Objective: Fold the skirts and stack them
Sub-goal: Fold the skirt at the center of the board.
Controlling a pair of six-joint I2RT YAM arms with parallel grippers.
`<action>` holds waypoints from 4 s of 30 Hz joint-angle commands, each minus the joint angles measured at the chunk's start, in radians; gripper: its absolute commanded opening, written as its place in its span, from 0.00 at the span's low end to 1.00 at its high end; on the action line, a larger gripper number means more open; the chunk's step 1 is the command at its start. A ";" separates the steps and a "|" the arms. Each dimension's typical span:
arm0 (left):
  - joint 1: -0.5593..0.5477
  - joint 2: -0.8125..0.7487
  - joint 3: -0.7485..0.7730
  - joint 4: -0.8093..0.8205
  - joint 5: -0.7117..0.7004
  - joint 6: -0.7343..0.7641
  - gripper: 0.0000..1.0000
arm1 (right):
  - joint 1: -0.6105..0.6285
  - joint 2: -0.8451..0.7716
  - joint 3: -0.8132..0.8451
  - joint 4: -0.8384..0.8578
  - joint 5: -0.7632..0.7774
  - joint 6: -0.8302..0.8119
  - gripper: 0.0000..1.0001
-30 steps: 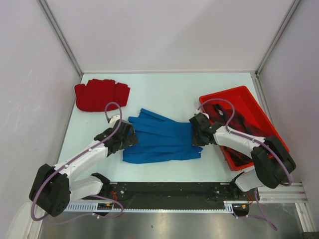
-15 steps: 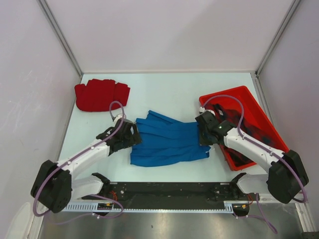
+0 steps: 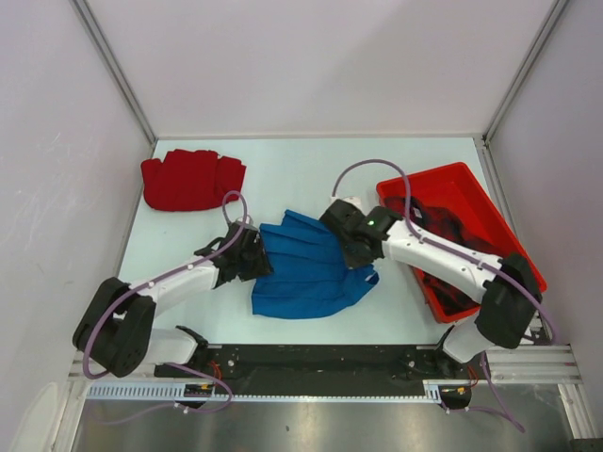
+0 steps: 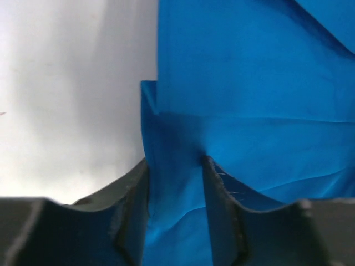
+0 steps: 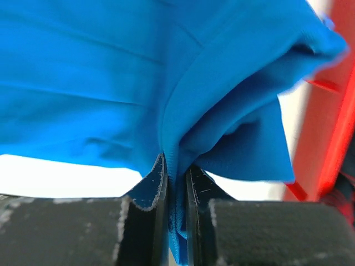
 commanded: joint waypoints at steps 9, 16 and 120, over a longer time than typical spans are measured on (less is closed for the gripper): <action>-0.023 0.091 -0.014 0.119 0.110 -0.003 0.37 | 0.162 0.220 0.290 0.161 -0.148 -0.050 0.00; -0.028 0.116 0.001 0.145 0.121 -0.006 0.36 | 0.172 0.322 0.348 0.248 -0.260 -0.015 0.00; -0.078 -0.270 0.158 -0.260 -0.204 -0.083 1.00 | -0.249 0.114 -0.233 0.943 -0.576 -0.659 1.00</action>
